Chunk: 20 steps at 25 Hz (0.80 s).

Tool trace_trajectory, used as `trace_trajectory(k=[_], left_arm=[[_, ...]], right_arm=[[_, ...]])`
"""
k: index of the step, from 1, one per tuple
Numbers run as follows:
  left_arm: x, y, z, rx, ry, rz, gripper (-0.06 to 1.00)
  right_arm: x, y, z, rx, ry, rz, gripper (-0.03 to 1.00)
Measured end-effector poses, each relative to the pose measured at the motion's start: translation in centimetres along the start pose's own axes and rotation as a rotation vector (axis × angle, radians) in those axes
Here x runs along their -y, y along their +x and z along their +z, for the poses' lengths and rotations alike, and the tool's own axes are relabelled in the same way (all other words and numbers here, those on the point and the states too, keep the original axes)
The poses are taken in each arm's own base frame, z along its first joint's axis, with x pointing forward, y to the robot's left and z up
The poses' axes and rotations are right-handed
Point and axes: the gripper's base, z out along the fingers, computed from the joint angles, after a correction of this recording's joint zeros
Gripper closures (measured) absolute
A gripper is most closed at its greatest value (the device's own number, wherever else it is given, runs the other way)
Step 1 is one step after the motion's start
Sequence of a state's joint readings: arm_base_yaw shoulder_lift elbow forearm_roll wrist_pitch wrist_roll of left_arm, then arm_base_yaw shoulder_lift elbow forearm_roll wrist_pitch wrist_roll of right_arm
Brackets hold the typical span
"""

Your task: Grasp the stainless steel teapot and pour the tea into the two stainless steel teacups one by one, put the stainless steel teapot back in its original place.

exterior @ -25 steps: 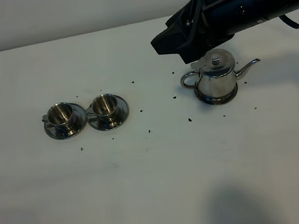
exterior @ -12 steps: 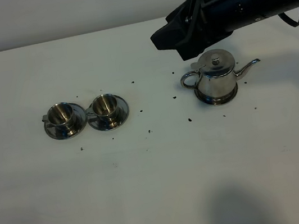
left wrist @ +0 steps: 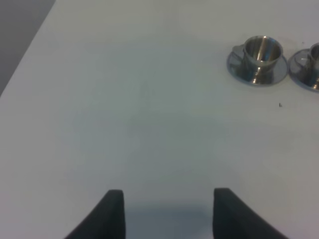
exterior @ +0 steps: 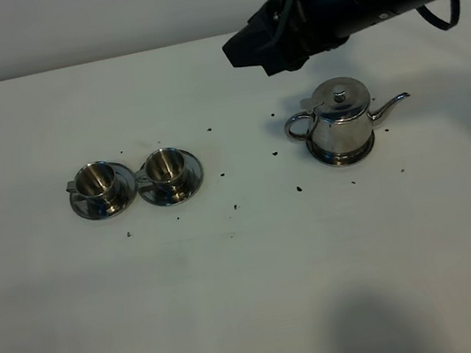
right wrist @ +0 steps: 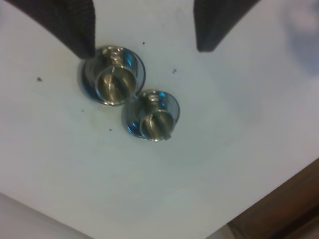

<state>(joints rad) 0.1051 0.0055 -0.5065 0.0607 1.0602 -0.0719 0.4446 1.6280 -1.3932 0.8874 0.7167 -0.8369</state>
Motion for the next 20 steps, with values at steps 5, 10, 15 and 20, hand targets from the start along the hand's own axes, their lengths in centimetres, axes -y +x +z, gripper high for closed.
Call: trace_trajectory(k=[5,10,15,20], left_arm=[[0.0,0.0,0.0,0.002,0.0,0.0,0.51],[0.0,0.0,0.0,0.003,0.0,0.001,0.51],[0.0,0.0,0.0,0.003,0.0,0.003,0.51],[0.0,0.0,0.0,0.003,0.0,0.005,0.51]], right_arm=[[1.4,-0.5,2.1,-0.039,0.003,-0.006,0.5],[3.5,-0.8,4.8,-0.096,0.045,0.007,0.45],[6.3,-1.2,7.8,-0.206,0.137,0.046,0.45],[7.8,-1.4,11.1,-0.363,0.22,0.048,0.45]])
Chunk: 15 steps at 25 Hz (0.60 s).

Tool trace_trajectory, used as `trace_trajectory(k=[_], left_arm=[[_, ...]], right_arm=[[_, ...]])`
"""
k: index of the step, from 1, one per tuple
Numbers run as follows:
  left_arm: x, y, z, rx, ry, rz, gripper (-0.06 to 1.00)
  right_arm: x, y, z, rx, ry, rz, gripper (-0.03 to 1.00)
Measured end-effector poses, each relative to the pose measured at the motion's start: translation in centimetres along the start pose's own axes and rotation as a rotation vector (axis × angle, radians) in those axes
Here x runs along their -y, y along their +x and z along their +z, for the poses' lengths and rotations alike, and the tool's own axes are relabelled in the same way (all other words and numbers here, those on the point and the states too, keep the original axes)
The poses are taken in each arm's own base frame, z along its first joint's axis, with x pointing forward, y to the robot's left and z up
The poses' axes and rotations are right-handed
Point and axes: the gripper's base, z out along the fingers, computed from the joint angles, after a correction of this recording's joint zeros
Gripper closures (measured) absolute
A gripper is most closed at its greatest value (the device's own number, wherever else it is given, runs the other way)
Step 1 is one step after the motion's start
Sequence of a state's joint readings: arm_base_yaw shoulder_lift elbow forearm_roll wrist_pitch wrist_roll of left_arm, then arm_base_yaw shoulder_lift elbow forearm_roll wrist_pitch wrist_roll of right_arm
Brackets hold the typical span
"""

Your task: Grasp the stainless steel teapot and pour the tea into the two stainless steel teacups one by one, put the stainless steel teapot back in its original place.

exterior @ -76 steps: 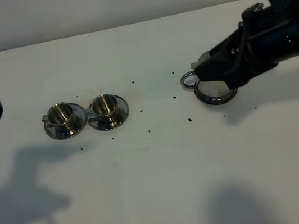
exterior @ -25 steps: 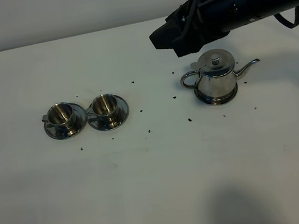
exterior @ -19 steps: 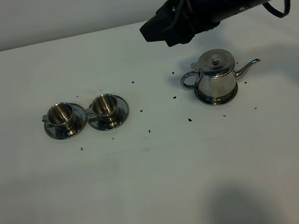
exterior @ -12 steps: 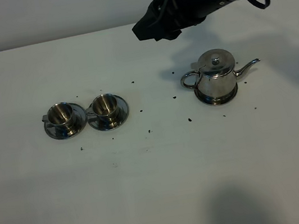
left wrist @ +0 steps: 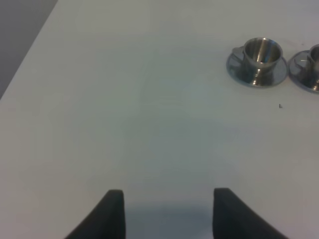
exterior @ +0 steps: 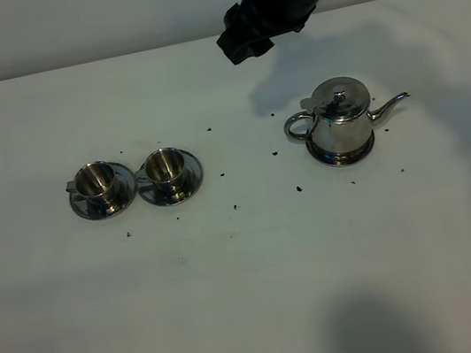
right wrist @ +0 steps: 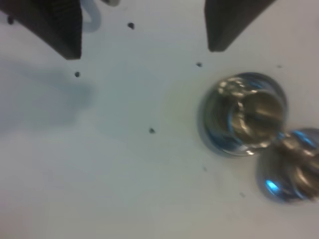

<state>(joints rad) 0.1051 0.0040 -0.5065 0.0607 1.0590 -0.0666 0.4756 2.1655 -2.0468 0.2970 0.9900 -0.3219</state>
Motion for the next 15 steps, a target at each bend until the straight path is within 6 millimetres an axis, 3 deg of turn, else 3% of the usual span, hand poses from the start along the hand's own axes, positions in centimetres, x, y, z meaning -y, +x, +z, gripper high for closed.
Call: trace_trajectory(k=[5,10,15], left_arm=[[0.0,0.0,0.0,0.0,0.0,0.003,0.51],[0.0,0.0,0.0,0.0,0.0,0.003,0.51],[0.0,0.0,0.0,0.0,0.0,0.004,0.51]], right_arm=[[-1.4,-0.8,3.3,-0.109,0.053,-0.086,0.45],[-2.0,1.1,7.7,-0.253,0.07,-0.135,0.45],[-1.4,1.9,8.7,-0.31,0.103,-0.154,0.45]])
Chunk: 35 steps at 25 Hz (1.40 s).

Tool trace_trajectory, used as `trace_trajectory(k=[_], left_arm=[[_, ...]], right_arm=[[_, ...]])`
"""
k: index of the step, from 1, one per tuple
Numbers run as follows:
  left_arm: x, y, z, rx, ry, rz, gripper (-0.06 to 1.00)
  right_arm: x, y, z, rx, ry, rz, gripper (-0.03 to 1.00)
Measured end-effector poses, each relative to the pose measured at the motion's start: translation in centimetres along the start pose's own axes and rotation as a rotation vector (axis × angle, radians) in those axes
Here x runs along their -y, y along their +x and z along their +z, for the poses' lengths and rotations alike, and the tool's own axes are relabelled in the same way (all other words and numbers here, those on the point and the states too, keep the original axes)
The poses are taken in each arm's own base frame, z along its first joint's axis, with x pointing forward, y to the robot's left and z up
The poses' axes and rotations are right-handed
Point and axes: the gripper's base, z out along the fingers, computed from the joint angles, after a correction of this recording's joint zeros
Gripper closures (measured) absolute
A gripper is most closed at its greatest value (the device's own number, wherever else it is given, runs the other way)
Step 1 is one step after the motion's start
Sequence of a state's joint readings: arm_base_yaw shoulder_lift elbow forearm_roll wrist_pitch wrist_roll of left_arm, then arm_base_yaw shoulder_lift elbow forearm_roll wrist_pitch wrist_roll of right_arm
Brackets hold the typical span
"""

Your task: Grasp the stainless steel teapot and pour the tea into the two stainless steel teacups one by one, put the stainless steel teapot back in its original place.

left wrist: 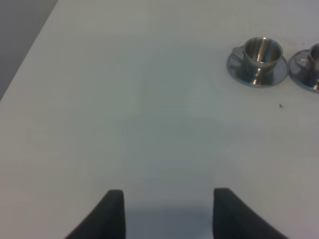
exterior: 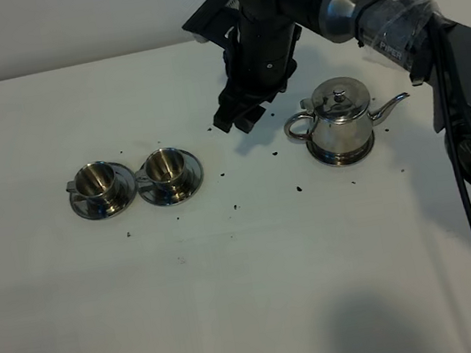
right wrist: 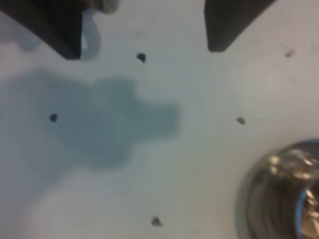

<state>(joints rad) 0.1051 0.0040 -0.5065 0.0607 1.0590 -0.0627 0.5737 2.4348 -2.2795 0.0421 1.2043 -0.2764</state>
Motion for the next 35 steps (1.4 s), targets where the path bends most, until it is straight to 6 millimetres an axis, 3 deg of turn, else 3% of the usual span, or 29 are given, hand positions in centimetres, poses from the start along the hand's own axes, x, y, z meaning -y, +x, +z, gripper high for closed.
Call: trace_trajectory(k=[9,17,35], left_arm=[[0.0,0.0,0.0,0.0,0.0,0.001,0.51],[0.0,0.0,0.0,0.0,0.0,0.002,0.51],[0.0,0.0,0.0,0.0,0.0,0.002,0.51]], right_arm=[[0.3,0.1,0.1,-0.023,0.039,-0.056,0.45],[-0.1,0.7,3.3,-0.085,0.021,-0.09,0.45],[0.0,1.6,4.1,-0.132,0.035,-0.051,0.45]])
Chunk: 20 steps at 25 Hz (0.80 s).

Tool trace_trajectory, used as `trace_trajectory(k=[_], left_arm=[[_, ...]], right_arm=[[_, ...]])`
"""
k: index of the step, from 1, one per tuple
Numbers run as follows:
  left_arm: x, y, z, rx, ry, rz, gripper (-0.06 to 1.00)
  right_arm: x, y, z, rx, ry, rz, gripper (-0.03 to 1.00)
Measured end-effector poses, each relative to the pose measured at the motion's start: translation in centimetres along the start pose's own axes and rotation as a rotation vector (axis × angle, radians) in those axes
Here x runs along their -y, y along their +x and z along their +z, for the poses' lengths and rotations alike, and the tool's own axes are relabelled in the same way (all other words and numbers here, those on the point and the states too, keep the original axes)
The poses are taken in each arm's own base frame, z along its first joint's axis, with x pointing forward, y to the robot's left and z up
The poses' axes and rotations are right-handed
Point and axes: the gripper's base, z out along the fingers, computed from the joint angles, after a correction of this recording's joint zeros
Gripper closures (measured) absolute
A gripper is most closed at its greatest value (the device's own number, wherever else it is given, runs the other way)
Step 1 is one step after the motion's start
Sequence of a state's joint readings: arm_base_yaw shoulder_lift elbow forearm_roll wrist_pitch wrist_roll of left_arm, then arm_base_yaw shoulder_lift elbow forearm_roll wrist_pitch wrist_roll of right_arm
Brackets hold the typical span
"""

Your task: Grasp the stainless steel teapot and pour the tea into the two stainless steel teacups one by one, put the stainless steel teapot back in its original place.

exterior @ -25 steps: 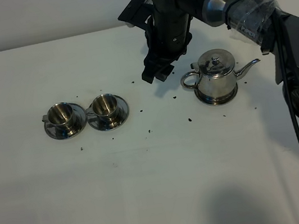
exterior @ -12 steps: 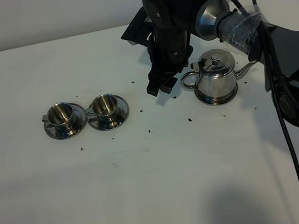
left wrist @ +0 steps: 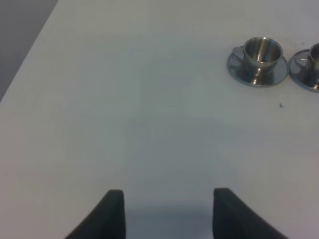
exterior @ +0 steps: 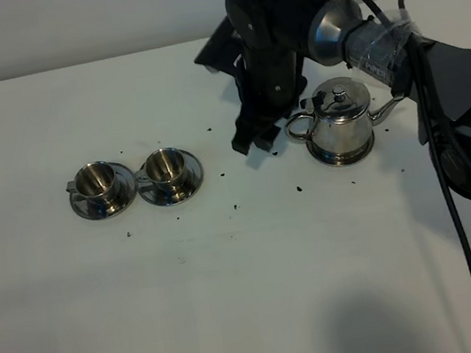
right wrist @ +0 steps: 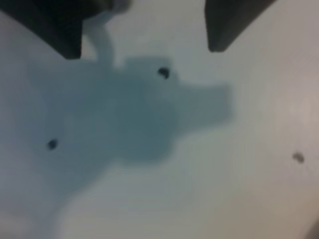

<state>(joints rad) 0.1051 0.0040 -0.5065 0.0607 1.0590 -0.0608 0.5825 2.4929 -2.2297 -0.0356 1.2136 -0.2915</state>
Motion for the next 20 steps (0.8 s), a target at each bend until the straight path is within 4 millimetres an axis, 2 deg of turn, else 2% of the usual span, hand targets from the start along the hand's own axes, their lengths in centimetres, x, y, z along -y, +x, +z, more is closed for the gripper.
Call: trace_trajectory(k=[4,10,20], left_arm=[[0.0,0.0,0.0,0.0,0.0,0.0,0.51],[0.0,0.0,0.0,0.0,0.0,0.0,0.51],[0.0,0.0,0.0,0.0,0.0,0.004,0.51]], right_arm=[[-0.4,1.1,0.6,-0.054,-0.018,-0.001,0.45],[-1.5,1.0,-0.8,-0.044,-0.007,-0.022,0.45],[-3.4,2.9,1.2,-0.153,-0.048,-0.026,0.45]])
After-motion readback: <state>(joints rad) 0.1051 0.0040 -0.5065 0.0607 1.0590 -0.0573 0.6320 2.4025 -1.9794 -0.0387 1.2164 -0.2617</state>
